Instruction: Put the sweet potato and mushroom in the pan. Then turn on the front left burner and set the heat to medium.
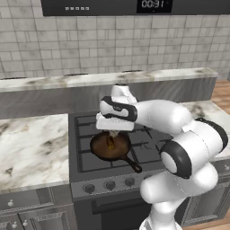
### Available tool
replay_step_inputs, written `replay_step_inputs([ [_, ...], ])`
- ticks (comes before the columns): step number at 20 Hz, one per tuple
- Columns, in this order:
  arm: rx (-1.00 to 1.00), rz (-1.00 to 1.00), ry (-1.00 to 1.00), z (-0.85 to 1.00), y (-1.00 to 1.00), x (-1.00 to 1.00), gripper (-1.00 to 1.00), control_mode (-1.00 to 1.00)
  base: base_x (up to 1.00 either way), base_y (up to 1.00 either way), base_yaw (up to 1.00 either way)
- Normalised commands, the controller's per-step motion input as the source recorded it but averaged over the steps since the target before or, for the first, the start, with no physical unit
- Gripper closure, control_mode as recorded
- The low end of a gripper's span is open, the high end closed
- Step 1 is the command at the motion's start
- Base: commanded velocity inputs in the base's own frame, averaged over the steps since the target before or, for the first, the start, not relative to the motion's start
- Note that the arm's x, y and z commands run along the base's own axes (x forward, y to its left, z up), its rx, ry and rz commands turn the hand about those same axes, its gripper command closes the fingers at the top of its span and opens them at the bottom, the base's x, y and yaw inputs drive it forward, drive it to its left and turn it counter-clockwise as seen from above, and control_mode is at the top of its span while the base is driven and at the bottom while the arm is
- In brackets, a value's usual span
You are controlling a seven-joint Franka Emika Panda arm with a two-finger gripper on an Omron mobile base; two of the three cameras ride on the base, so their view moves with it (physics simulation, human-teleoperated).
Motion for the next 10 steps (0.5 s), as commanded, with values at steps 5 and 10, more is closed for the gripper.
replay_step_inputs([
  [5, -0.06, 0.25, 0.33, 0.01, 0.00, 0.85, 1.00, -1.00, 0.00, 0.00, 0.00],
  [10, -0.09, 0.23, 0.28, 0.00, 0.24, 0.56, 1.00, -1.00, 0.00, 0.00, 0.00],
])
